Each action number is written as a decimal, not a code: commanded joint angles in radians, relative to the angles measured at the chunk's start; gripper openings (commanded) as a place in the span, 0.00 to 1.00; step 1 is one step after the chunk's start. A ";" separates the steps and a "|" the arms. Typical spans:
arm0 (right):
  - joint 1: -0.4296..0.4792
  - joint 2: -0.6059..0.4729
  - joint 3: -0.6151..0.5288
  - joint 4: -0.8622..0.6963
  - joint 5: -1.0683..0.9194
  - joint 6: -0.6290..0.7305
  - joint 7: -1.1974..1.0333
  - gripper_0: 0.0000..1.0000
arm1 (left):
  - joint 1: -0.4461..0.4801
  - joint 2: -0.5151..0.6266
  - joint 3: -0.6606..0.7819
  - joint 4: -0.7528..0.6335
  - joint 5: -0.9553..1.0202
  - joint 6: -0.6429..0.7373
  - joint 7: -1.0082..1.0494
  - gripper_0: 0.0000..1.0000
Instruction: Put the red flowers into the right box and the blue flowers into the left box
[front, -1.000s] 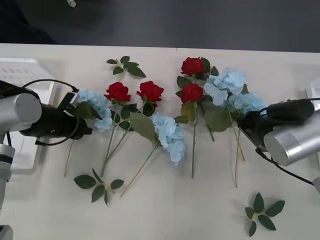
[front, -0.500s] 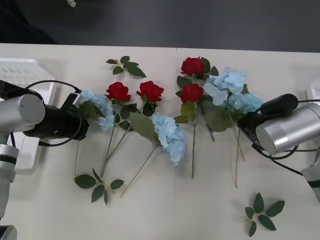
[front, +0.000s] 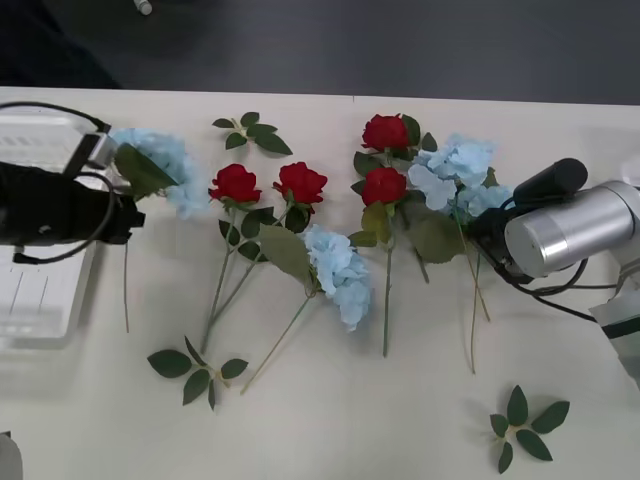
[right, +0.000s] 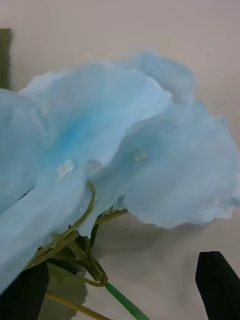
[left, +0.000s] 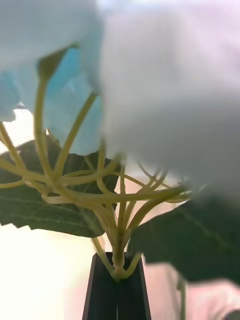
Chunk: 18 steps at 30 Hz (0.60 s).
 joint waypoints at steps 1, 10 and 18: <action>-0.027 -0.015 -0.014 0.023 -0.032 0.003 0.010 0.87 | -0.017 0.016 0.078 -0.151 0.024 0.074 -0.012 0.00; -0.039 -0.031 -0.014 0.057 -0.086 0.003 0.040 0.87 | 0.005 0.113 0.221 -0.256 0.036 0.079 -0.012 0.00; -0.039 -0.046 -0.015 0.066 -0.113 0.005 0.059 0.71 | 0.115 0.248 0.256 -0.164 0.013 -0.127 -0.012 0.00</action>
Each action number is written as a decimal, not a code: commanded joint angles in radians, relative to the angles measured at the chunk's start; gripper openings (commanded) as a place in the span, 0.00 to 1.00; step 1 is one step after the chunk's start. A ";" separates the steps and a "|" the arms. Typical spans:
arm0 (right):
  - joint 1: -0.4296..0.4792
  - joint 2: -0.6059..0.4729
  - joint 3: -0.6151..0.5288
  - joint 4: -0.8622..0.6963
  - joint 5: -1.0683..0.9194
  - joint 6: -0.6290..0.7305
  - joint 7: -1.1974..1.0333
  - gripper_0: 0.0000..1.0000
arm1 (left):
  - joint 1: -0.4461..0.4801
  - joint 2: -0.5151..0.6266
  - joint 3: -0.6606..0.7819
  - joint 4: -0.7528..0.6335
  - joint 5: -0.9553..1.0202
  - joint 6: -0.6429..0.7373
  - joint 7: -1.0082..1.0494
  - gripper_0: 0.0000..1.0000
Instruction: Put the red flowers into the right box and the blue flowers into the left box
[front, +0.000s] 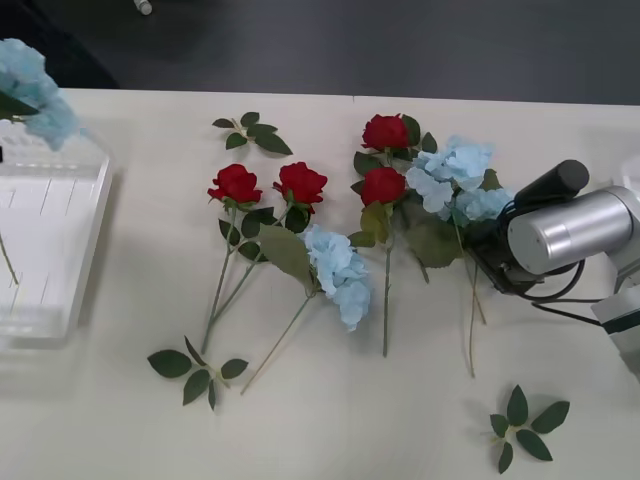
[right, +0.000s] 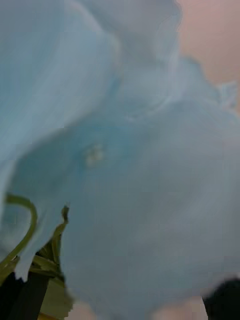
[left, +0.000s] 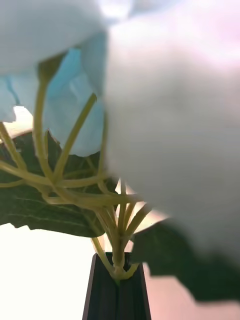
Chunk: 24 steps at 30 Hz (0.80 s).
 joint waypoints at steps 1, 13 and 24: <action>-0.026 -0.038 -0.015 -0.004 -0.011 0.003 0.052 0.59 | 0.061 0.098 0.000 0.061 -0.017 -0.092 -0.014 0.00; -0.022 -0.063 -0.013 0.007 -0.065 0.002 0.081 0.00 | 0.067 0.235 -0.002 0.315 0.008 -0.205 -0.035 0.00; -0.022 -0.076 -0.015 0.005 -0.088 -0.003 0.098 0.00 | 0.072 0.235 -0.016 0.317 0.014 -0.207 -0.052 0.98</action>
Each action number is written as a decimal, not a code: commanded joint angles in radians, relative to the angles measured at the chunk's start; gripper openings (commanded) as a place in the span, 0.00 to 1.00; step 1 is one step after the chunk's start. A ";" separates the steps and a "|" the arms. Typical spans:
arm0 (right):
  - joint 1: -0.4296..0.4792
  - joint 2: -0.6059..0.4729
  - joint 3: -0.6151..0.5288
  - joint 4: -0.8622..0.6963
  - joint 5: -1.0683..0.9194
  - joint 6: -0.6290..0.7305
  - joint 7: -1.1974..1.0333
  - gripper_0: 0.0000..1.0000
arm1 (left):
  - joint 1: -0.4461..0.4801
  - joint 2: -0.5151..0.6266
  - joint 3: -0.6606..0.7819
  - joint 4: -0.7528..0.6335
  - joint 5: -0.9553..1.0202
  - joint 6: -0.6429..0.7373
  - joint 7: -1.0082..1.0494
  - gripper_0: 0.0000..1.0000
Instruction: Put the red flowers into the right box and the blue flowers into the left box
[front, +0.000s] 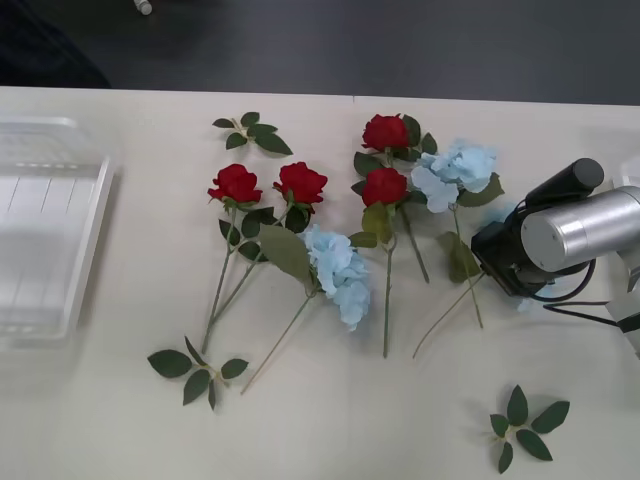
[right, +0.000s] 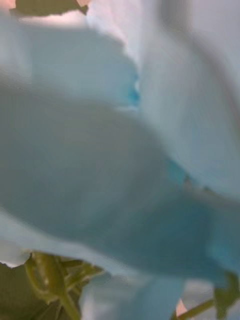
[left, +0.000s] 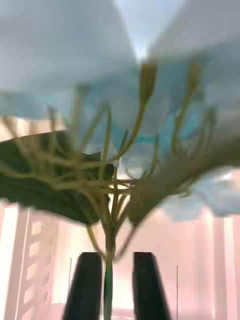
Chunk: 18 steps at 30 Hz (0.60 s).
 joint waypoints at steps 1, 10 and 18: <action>-0.022 -0.042 -0.015 -0.023 -0.010 -0.003 0.086 0.00 | 0.002 0.029 -0.022 -0.017 0.015 -0.008 -0.055 1.00; -0.021 -0.099 -0.088 -0.186 -0.027 0.149 0.127 0.00 | 0.008 0.029 -0.085 -0.017 0.109 -0.008 -0.075 1.00; 0.001 -0.102 -0.114 -0.270 0.005 0.204 0.142 0.00 | 0.005 0.015 -0.201 -0.029 0.244 -0.008 -0.104 1.00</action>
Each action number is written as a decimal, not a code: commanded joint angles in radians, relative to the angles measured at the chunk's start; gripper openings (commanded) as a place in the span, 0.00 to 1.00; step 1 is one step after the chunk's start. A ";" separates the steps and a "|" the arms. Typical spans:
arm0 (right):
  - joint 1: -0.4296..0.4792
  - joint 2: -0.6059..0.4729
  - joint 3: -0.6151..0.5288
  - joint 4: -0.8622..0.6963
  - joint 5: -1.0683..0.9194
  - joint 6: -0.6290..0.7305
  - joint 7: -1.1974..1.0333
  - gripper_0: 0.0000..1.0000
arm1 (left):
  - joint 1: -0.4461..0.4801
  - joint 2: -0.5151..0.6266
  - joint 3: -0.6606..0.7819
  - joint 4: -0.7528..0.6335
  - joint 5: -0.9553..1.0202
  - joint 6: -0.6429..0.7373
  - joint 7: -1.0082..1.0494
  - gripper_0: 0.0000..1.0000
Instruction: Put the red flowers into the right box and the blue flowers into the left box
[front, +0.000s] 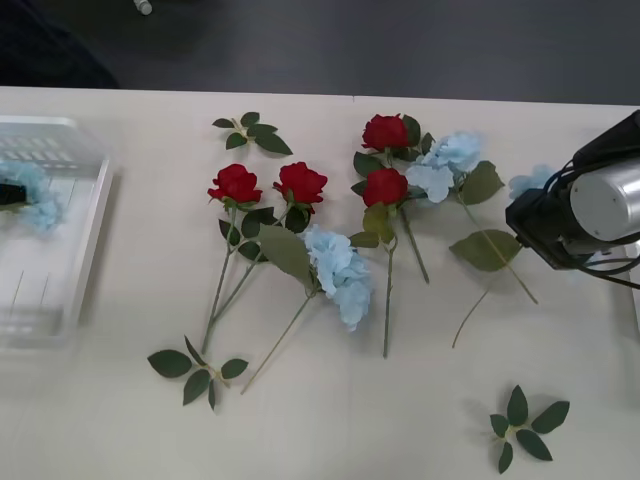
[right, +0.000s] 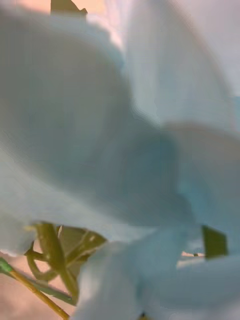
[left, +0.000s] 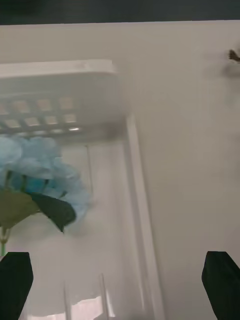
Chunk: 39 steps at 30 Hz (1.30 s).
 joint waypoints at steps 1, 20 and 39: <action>0.003 -0.025 -0.002 -0.046 0.026 0.001 0.060 0.00 | 0.003 0.006 -0.065 -0.035 0.052 -0.008 -0.076 1.00; 0.106 0.035 -0.051 -0.164 0.327 -0.260 0.390 0.00 | -0.059 -0.376 -0.232 -0.155 -0.197 0.041 -0.119 1.00; 0.128 0.037 -0.068 -0.286 0.364 -0.542 0.548 0.00 | -0.202 -0.583 -0.332 -0.060 -0.580 0.050 -0.086 1.00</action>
